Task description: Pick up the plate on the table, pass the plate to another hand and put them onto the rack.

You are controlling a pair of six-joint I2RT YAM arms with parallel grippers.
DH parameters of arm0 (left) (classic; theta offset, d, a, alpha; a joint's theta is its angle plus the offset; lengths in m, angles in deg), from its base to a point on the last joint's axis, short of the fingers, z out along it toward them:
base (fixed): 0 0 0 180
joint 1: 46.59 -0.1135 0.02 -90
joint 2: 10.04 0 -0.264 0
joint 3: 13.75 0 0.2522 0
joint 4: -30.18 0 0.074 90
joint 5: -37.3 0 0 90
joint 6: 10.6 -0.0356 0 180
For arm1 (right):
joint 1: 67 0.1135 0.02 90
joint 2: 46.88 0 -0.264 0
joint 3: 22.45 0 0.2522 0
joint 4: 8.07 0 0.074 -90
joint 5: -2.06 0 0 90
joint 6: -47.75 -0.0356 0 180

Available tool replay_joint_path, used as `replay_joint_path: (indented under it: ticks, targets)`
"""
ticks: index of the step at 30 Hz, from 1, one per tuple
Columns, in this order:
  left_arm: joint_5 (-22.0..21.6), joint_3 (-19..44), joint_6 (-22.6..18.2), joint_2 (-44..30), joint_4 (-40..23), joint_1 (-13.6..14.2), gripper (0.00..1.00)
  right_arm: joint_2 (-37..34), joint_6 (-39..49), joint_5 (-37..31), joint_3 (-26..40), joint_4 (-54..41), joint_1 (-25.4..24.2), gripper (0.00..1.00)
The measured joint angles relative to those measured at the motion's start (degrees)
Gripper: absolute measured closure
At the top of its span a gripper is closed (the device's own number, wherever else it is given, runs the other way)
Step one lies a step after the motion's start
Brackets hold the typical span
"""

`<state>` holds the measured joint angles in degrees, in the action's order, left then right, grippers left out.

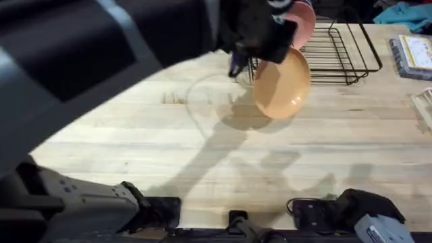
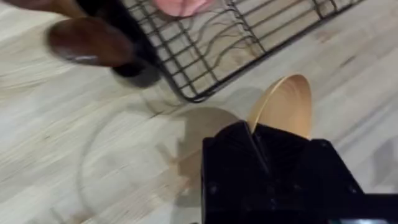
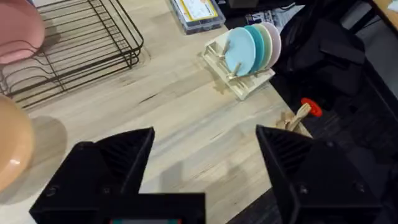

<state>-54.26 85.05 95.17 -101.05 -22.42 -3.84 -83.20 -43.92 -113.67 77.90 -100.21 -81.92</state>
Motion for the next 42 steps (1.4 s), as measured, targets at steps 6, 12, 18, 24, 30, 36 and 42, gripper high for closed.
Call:
replay_joint_path:
  ticks: [6,12,18,24,30,36,42]
  targets:
    - [-0.2,0.0,-2.1,2.0,-2.5,-3.5,0.960,0.0,0.0,1.9,0.0,0.0,0.0,0.008]
    - [-0.2,0.0,-3.2,3.9,-5.0,-5.7,0.960,0.0,0.0,7.8,0.0,0.0,0.0,0.009]
    - [-0.2,0.0,-3.4,8.0,-11.1,-11.0,0.959,-4.0,0.0,18.4,0.0,0.0,0.0,0.009]
    - [-0.2,0.0,-1.9,9.1,-13.7,-14.5,0.959,-9.2,0.0,24.3,0.0,0.1,0.0,0.009]
    - [0.9,0.0,0.3,9.1,-14.1,-18.3,0.959,-13.7,0.0,30.7,0.0,1.2,0.0,0.009]
    - [5.1,0.0,1.4,9.1,-14.6,-21.3,0.960,-18.5,0.0,39.0,0.0,4.2,0.0,0.009]
    - [11.5,0.0,2.3,9.1,-14.5,-25.7,0.960,-24.5,0.0,45.4,0.0,6.8,3.6,0.009]
